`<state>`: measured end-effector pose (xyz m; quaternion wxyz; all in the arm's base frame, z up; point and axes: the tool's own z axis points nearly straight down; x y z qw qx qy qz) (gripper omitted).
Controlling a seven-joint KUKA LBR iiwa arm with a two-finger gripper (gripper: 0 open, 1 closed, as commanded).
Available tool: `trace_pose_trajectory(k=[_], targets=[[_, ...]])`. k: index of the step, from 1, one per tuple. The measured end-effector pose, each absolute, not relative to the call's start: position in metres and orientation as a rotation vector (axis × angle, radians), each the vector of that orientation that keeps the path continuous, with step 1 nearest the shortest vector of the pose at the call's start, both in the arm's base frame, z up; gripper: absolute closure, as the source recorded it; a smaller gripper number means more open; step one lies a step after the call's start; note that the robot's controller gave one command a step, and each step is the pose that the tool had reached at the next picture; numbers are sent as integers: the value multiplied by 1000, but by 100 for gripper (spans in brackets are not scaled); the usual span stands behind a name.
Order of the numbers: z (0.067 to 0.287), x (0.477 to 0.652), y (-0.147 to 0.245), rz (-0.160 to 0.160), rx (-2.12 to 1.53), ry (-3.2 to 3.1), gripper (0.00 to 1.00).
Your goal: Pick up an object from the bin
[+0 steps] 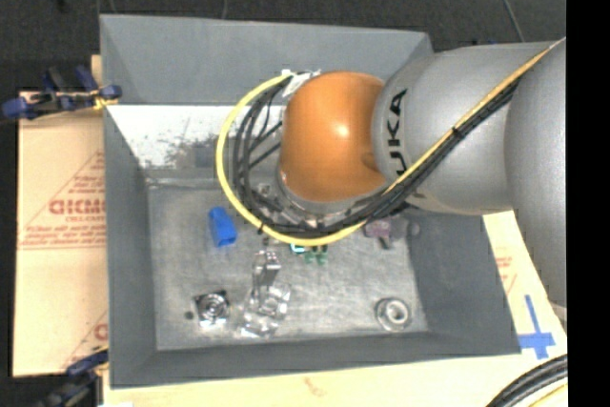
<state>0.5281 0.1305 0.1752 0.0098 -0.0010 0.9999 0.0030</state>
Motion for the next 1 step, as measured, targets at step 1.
trace_pose_trajectory(k=[1], targets=[[171,538,134,16,-115,3106,0]])
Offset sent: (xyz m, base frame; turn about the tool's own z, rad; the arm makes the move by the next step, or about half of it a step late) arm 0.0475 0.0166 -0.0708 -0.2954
